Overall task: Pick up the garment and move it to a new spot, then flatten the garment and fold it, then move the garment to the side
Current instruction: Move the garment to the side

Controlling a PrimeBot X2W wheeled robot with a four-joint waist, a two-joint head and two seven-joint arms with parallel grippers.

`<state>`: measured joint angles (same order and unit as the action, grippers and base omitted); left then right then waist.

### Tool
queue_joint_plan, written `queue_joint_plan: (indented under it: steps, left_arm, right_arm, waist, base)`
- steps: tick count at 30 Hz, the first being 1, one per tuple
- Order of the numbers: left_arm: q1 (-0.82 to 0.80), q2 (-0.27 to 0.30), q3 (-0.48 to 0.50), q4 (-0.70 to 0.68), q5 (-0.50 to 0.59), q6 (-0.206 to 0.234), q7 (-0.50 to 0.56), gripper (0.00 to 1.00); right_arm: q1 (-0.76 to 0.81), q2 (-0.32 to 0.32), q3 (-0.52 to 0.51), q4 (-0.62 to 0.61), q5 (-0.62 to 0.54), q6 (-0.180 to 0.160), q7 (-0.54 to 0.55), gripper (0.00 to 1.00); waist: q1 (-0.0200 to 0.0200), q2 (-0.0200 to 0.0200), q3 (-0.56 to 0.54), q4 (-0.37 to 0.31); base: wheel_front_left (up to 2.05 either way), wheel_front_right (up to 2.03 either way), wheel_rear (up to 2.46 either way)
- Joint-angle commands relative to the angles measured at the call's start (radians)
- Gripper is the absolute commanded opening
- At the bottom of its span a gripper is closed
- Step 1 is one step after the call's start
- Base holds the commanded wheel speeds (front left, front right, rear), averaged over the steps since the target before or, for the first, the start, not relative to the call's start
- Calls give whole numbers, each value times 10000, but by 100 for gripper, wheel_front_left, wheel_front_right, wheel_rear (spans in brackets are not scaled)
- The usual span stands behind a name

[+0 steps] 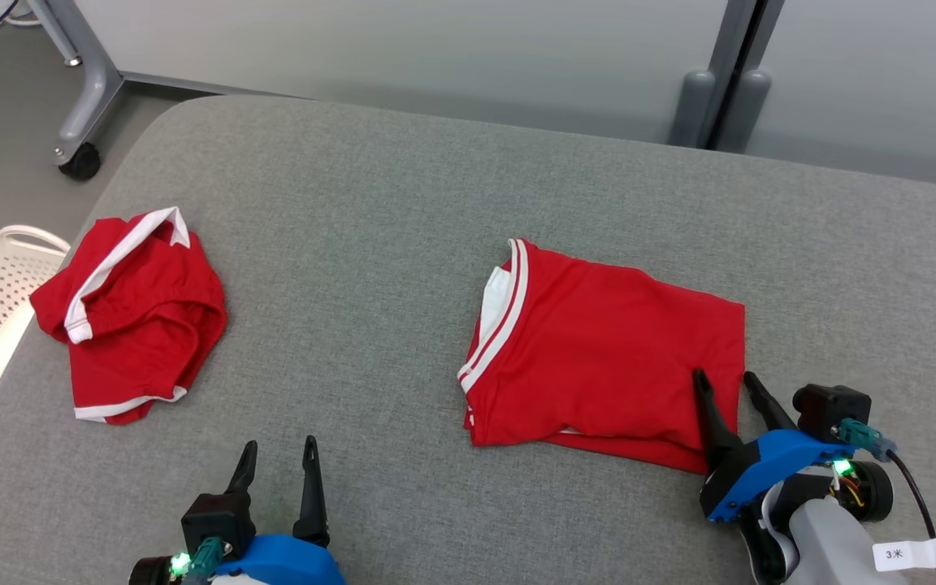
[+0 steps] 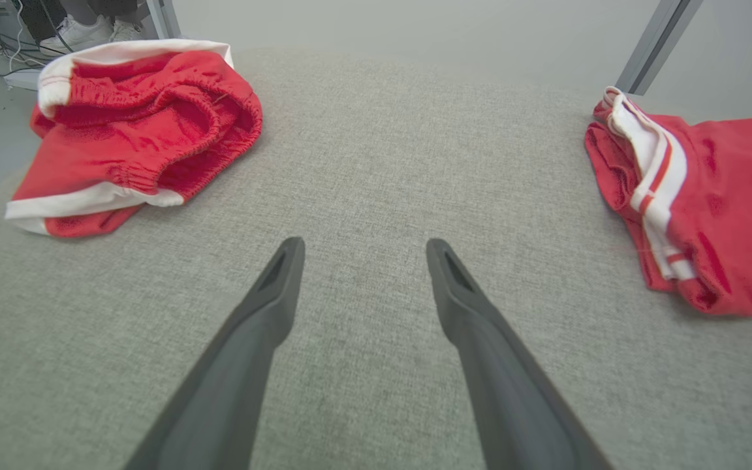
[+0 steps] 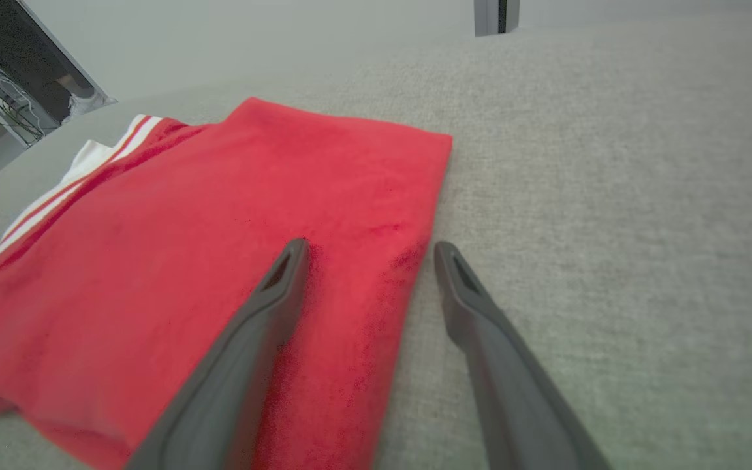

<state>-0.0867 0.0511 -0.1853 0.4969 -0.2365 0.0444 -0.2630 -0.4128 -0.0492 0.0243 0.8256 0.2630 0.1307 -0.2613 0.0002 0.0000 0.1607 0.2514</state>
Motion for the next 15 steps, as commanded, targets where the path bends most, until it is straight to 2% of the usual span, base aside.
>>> queue_joint_plan:
  steps: [1, 2, 3, 4, 5, 6, 10, 15]
  left_arm:
    - [-129, -10, -44, -31, -41, -1, -22, 100]
    - [-136, -10, -39, -49, -43, -2, -22, 100]
    - [-150, -9, -37, -65, -47, -2, -22, 100]
    - [-168, -9, -47, -83, -53, 8, -22, 100]
    - [-198, -10, -67, -103, -56, 6, -22, 100]
    - [-227, -10, -80, -115, -51, 0, -22, 100]
    - [-248, -9, -87, -225, -50, -8, -23, 100]
    - [-214, -9, -5, -329, 75, -54, -23, 100]
  right_arm:
    - [-210, -44, -128, 387, -73, 1, -55, 100]
    - [-244, -42, -162, 612, -76, 1, -54, 100]
    - [-268, -37, -170, 864, -25, 1, -29, 95]
    - [-277, -33, -131, 1073, 43, 1, -8, 68]
    - [-275, -31, -108, 1210, 156, 1, -8, 23]
    - [-301, -30, -43, 1267, 245, 1, -2, 0]
    - [-315, -37, 140, 678, 493, 1, -11, 0]
    - [-192, -53, 771, -273, 993, -1, -54, 0]
  waist:
    - [-2, 0, 200, 240]
    - [-2, 0, 214, 262]
    - [-2, 0, 228, 272]
    - [-2, 0, 247, 264]
    - [-2, 0, 267, 240]
    - [-2, 0, 283, 195]
    - [-2, 0, 281, -157]
    - [-2, 0, 116, -1312]
  base:
    - [0, 0, 0]
    - [0, 0, 0]
    - [0, 0, 0]
    - [0, 0, 0]
    - [0, 0, 0]
    - [0, 0, 0]
    - [0, 0, 0]
    - [0, 0, 0]
